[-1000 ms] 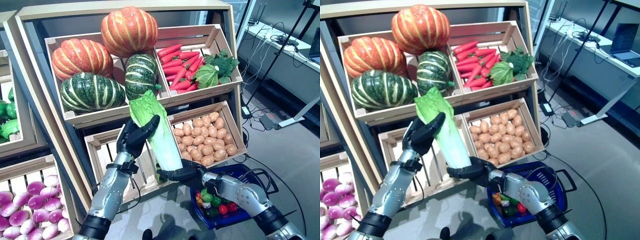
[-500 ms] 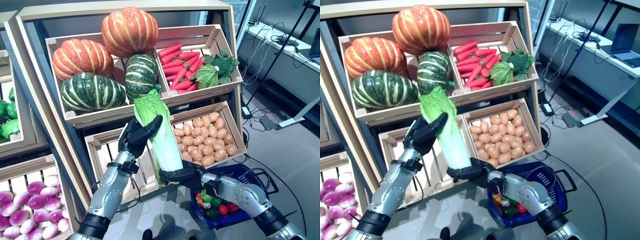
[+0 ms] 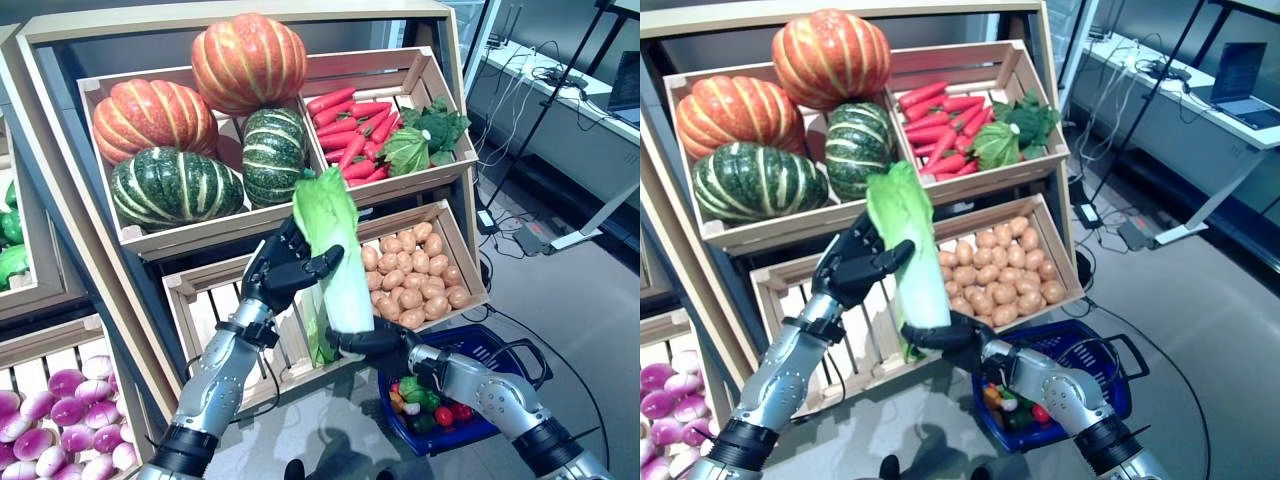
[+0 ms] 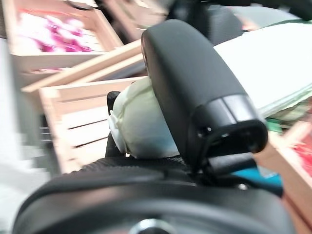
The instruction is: Put vegetables into the basket
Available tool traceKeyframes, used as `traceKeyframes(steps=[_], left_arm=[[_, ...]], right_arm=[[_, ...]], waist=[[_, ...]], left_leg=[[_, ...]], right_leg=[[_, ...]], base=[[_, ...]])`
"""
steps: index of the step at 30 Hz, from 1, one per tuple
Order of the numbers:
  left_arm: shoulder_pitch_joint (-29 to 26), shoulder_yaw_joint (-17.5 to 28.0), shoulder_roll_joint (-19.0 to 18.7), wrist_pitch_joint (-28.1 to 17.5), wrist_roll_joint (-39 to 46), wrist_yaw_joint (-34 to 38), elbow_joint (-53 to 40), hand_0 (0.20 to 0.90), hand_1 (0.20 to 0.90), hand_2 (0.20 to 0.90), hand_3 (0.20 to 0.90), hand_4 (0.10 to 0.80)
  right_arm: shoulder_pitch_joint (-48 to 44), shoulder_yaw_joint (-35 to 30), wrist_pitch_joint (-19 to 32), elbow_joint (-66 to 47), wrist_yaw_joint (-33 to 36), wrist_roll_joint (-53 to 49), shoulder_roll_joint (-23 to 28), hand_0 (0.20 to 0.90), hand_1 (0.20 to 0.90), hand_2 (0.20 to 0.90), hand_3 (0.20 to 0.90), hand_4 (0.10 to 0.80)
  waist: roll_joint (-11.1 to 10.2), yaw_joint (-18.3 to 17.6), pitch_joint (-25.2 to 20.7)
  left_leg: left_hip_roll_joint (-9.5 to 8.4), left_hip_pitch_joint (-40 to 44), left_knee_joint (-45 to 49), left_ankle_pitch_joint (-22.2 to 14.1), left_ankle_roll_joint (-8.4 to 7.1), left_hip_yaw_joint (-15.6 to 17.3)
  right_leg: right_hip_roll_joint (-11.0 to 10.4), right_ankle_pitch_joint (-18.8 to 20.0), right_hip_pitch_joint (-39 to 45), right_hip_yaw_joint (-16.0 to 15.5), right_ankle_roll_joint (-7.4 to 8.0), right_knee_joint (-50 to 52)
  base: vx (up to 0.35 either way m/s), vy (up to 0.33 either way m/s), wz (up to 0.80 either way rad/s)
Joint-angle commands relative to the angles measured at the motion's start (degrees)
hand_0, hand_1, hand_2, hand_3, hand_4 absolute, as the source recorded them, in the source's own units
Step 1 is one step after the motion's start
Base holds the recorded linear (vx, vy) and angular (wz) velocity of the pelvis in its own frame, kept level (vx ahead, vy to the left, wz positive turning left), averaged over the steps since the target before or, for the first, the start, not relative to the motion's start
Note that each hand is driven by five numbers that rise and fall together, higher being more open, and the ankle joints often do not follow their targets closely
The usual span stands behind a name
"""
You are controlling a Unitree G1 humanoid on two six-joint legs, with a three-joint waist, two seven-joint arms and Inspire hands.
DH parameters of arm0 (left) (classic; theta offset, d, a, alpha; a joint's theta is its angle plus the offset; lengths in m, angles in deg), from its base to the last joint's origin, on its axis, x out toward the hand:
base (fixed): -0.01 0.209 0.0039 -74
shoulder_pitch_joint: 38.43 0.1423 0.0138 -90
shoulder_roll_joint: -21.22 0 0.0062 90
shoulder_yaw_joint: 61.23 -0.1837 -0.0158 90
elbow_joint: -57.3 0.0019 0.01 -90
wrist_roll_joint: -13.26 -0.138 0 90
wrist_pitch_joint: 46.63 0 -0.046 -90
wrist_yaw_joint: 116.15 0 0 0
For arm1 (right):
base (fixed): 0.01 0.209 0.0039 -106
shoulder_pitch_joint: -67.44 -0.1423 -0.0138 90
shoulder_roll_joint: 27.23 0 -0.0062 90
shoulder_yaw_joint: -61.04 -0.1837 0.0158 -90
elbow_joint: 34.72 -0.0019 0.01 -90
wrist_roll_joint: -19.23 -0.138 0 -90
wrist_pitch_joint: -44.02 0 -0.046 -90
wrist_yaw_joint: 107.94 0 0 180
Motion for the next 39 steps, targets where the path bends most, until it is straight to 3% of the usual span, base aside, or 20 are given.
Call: traceKeyframes(steps=[1, 8, 18, 21, 26, 31, 39], left_arm=[[-5.74, -0.62, -2.14, -2.62, 0.89, -4.16, -1.31, 0.900, 0.900, 0.900, 0.900, 0.800], [-5.21, 0.54, -1.70, -2.23, 2.40, -5.11, -0.83, 0.900, 0.900, 0.900, 0.900, 0.800], [-3.97, 2.44, -1.41, -2.13, 2.64, -5.96, -0.06, 0.900, 0.900, 0.900, 0.900, 0.800], [-0.74, 4.61, -2.10, -3.29, 2.60, -6.74, -0.80, 0.900, 0.900, 0.900, 0.900, 0.800], [5.27, 8.86, -1.85, -3.89, 2.99, -7.44, -4.06, 0.900, 0.900, 0.900, 0.900, 0.800], [3.96, 7.26, -1.89, -4.86, 3.85, -8.11, -4.57, 0.900, 0.900, 0.900, 0.900, 0.800], [4.16, 5.14, -1.68, -3.95, 5.67, -7.48, -6.60, 0.900, 0.900, 0.900, 0.900, 0.800]], right_arm=[[-3.28, -7.83, 13.61, -7.71, -0.77, -6.17, -3.29, 0.300, 0.300, 0.300, 0.300, 0.400], [-1.60, -14.07, 20.59, -8.12, 0.83, -7.22, -4.97, 0.300, 0.300, 0.300, 0.300, 0.400], [1.22, -19.69, 26.75, -8.08, 3.88, -5.52, -6.51, 0.300, 0.300, 0.300, 0.300, 0.400], [3.78, -21.63, 29.00, -8.46, 6.12, -5.38, -8.41, 0.300, 0.300, 0.300, 0.300, 0.400], [7.15, -26.31, 28.67, -9.08, 10.49, -5.63, -9.37, 0.300, 0.300, 0.300, 0.300, 0.400], [6.10, -29.03, 32.60, -4.64, 13.55, -6.31, -8.88, 0.300, 0.300, 0.300, 0.300, 0.400], [9.04, -26.48, 35.94, -0.31, 16.97, -4.84, -11.78, 0.300, 0.300, 0.300, 0.300, 0.400]], waist=[[-1.03, -0.39, -4.82], [-0.84, -1.54, -4.64], [-0.96, -2.64, -5.20], [-1.47, -3.57, -5.48], [-1.53, -5.76, -4.75], [-1.48, -5.91, -1.87], [-0.84, -5.51, -0.54]], left_leg=[[0.50, 1.44, 0.11, -4.65, -1.66, -1.47], [0.74, 1.78, 0.11, -5.19, -1.26, -0.25], [1.11, 1.88, 0.11, -5.63, -1.19, 1.45], [1.47, 2.14, 0.11, -5.76, -1.00, 3.31], [2.35, 1.75, 0.11, -5.55, -0.69, 6.05], [2.62, -0.47, 0.11, -5.15, -0.72, 5.43], [2.60, -0.10, 0.11, -4.92, -0.73, 4.84]], right_leg=[[-3.73, 1.64, 0.40, 1.32, 2.75, 0.12], [-3.41, 1.43, 0.17, 2.56, 2.63, 0.12], [-3.31, 1.38, -0.20, 3.36, 2.68, 0.12], [-3.06, 1.76, -0.68, 4.50, 2.65, 0.12], [-1.94, 2.09, -2.15, 7.84, 2.33, 0.12], [-1.76, 2.74, -4.32, 8.49, 2.06, 0.12], [-1.75, 2.46, -3.41, 7.63, 1.73, 0.12]], base=[[-0.022, 0.022, -0.13], [-0.019, 0.019, -0.08], [-0.003, 0.005, -0.08], [0.044, -0.013, -0.17], [0.081, -0.005, -0.40], [-0.064, -0.041, -0.08], [0.029, -0.022, 0.01]])
